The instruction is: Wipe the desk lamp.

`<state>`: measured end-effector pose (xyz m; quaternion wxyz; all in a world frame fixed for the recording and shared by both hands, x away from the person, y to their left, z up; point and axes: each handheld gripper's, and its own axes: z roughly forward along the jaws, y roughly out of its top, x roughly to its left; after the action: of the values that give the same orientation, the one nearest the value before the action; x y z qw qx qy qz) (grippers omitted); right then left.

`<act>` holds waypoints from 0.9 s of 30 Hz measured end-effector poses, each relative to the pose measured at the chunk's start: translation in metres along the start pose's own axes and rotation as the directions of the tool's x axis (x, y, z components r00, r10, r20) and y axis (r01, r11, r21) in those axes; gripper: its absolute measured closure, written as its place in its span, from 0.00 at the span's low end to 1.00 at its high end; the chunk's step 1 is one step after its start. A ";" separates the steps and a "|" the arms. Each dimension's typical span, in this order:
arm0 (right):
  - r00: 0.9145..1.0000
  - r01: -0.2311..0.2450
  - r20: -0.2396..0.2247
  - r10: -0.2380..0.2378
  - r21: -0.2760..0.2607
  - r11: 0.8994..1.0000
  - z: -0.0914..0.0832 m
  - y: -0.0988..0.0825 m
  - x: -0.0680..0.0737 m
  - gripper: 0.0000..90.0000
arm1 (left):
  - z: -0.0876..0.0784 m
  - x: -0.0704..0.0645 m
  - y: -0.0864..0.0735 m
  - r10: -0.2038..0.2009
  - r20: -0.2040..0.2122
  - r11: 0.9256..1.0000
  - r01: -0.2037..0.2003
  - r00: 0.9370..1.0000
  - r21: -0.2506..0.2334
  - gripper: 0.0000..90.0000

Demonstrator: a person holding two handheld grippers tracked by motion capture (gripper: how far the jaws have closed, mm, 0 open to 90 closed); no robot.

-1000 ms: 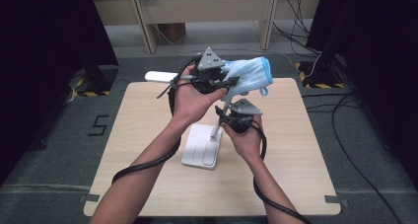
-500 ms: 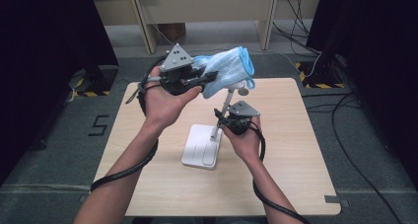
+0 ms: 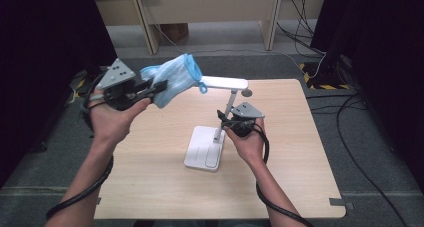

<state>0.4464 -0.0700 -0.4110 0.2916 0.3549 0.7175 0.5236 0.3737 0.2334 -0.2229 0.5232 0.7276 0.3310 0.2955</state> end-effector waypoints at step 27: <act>0.999 0.035 -0.015 -0.035 0.017 0.999 0.000 0.004 -0.003 0.62 | 0.013 0.064 -0.110 -0.152 -0.159 0.963 0.183 0.975 0.197 0.86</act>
<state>0.4489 -0.0712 -0.4072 0.2924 0.3410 0.7301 0.5150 0.4039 0.3020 -0.3262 0.4414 0.7252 0.4574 0.2646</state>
